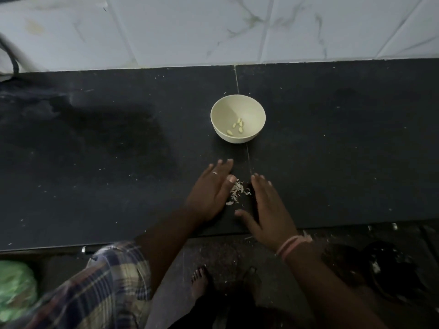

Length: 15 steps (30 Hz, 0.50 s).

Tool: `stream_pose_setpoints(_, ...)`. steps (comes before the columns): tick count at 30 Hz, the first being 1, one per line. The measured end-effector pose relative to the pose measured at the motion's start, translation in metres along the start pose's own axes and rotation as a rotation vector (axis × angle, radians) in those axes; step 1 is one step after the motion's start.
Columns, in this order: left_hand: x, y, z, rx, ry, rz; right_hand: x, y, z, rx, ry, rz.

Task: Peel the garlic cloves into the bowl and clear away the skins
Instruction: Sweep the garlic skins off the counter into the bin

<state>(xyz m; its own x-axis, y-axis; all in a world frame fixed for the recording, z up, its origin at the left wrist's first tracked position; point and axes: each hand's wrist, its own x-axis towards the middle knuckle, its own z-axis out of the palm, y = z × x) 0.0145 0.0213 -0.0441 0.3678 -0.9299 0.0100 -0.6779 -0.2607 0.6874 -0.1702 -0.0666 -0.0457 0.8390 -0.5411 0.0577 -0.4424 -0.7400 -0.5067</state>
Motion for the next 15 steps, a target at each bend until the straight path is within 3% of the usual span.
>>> stream_pose_setpoints(2,-0.009,0.016,0.013,-0.149,-0.013,-0.009,-0.008,-0.008,0.013,-0.135,0.038,0.138)
stream_pose_setpoints(6,-0.015,0.029,0.014,-0.717,0.019,-0.131,0.002,-0.025,0.028,-0.260,0.042,0.326)
stream_pose_setpoints(11,-0.004,-0.001,-0.012,-0.796,0.254,-0.272,0.037,-0.038,0.040,-0.224,0.038,0.221)
stream_pose_setpoints(15,0.000,-0.010,-0.006,-0.780,0.255,-0.279,0.063,-0.036,0.047,-0.141,0.045,0.083)
